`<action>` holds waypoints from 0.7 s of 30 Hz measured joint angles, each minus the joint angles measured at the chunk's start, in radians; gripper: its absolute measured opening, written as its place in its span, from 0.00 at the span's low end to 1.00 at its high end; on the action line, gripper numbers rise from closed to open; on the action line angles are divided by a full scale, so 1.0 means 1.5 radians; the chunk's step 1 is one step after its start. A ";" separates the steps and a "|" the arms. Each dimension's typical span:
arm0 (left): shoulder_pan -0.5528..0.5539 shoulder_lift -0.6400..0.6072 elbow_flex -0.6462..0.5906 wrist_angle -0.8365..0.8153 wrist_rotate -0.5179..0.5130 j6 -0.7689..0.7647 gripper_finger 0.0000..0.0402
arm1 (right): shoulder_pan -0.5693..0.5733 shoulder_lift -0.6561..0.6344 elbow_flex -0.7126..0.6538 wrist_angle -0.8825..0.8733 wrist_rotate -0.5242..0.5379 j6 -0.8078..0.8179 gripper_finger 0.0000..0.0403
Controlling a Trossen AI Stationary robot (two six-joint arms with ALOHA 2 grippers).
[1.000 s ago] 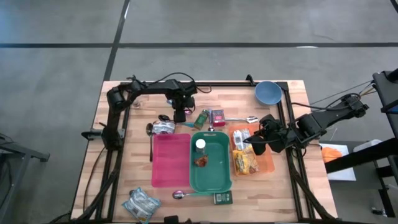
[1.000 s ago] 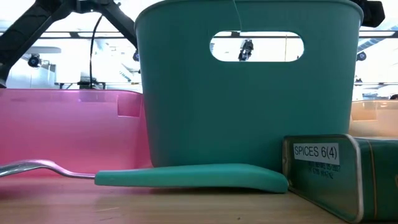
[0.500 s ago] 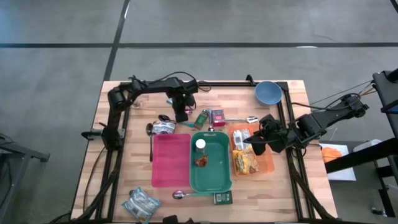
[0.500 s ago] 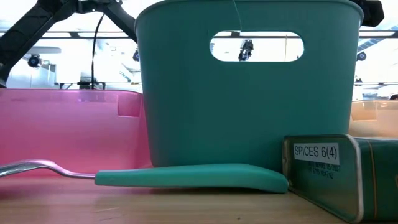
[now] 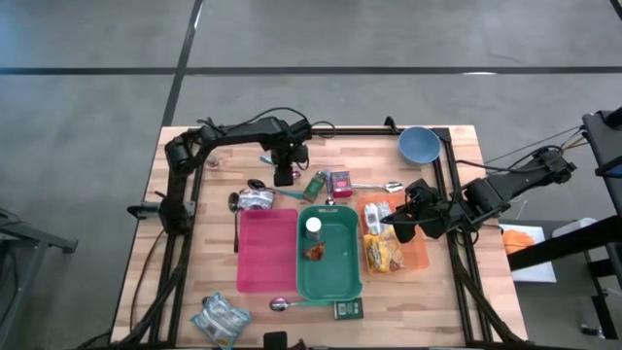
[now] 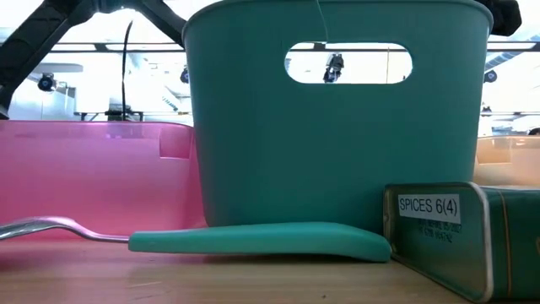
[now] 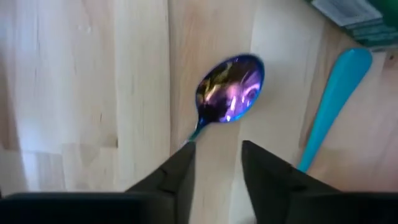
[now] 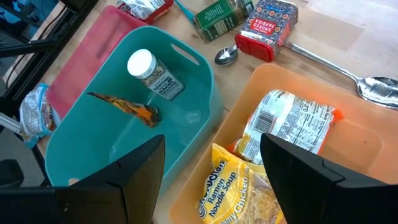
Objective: Pick & Place Food Item
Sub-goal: Put the blue and purple spoon into the pink bin
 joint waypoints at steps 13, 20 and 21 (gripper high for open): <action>0.005 0.042 -0.003 -0.012 0.010 0.042 0.52 | 0.000 0.000 0.000 0.008 -0.002 0.014 0.64; 0.005 0.057 -0.002 -0.016 0.013 0.043 0.52 | 0.000 0.000 0.000 0.015 -0.002 0.014 0.64; 0.005 0.057 -0.002 -0.016 0.017 0.042 0.51 | 0.000 0.000 0.000 0.015 -0.002 0.014 0.64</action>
